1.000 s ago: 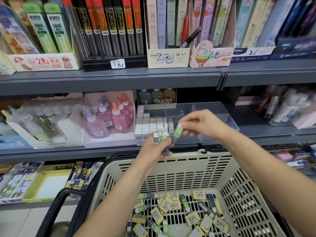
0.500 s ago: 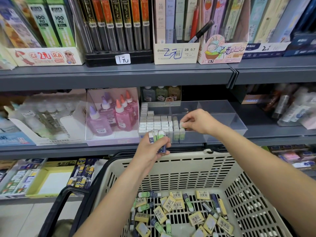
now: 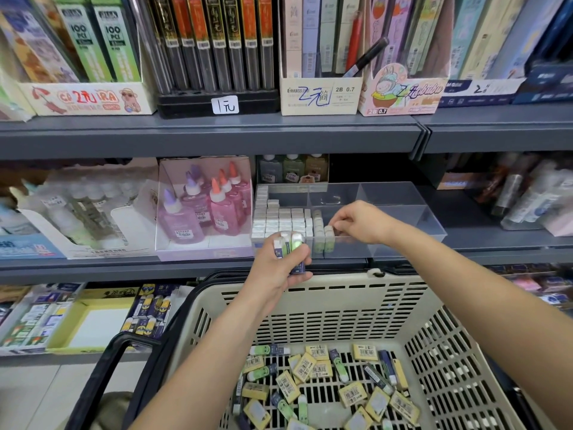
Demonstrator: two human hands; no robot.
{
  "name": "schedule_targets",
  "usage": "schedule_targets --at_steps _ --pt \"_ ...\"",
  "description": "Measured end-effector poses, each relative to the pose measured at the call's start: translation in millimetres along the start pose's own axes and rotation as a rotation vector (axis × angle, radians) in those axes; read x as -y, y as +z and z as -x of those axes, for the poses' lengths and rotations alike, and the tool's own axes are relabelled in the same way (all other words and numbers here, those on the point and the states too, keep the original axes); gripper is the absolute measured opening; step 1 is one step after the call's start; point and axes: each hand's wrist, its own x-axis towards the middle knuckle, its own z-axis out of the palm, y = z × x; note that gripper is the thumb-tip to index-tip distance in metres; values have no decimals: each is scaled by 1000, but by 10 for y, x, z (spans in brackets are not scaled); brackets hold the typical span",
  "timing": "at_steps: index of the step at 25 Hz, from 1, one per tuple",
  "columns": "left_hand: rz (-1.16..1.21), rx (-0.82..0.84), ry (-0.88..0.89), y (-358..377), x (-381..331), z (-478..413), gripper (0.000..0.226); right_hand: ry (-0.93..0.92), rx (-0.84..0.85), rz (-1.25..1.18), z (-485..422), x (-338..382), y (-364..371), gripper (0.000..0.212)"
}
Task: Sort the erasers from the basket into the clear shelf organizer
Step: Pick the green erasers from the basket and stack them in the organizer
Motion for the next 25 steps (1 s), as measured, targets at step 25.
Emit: schedule_targets --at_steps 25 --pt "-100 -40 -12 -8 18 -53 16 10 -113 22 -136 -4 62 20"
